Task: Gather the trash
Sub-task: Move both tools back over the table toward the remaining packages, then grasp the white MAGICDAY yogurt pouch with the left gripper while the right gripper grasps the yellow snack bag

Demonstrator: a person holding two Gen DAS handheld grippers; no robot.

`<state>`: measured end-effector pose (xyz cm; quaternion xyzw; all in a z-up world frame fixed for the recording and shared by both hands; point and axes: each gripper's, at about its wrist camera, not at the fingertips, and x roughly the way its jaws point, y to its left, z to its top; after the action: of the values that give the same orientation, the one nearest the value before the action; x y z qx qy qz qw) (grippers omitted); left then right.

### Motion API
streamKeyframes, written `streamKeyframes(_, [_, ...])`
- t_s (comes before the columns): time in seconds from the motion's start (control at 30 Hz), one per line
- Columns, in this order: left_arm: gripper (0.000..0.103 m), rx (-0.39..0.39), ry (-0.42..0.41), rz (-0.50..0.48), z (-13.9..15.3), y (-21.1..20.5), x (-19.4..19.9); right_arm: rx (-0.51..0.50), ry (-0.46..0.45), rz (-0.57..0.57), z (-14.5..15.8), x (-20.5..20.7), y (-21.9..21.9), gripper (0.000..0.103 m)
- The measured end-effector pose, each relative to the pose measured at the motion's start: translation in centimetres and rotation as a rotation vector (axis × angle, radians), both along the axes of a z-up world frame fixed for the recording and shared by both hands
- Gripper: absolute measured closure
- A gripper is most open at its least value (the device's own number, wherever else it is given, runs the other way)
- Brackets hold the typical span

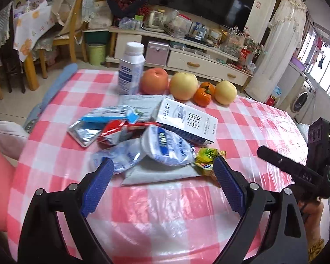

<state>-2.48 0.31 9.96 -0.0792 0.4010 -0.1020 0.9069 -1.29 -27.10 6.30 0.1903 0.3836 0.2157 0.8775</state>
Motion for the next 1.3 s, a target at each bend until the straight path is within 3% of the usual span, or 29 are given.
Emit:
streamKeyframes(0.07, [0.013,-0.009,0.003,-0.013,-0.5,-0.7,0.9,-0.009,0.016,0.012,-0.4,0.2,0.6,0.007])
streamKeyframes(0.17, [0.017,-0.013,0.015,-0.026,-1.2,-1.4,2.4,-0.014,0.048,0.038,-1.1,0.6,1.5,0.019])
streamKeyframes(0.43, [0.024,-0.005,0.036,-0.037,-2.7,-2.0,5.2,-0.023,0.085,0.073,-2.1,1.3,2.9,0.019])
streamKeyframes(0.83, [0.032,0.007,0.038,-0.071,-4.3,-2.0,6.2,-0.086,0.118,0.086,-3.3,1.9,4.2,0.019])
streamKeyframes(1.13, [0.032,0.028,0.085,-0.328,-5.0,-5.1,3.8,-0.213,0.118,0.019,-3.1,1.8,2.6,0.019])
streamKeyframes(1.3, [0.031,0.150,0.047,-0.421,-4.0,-6.6,2.3,-0.261,0.124,-0.055,-3.1,1.7,0.7,0.019])
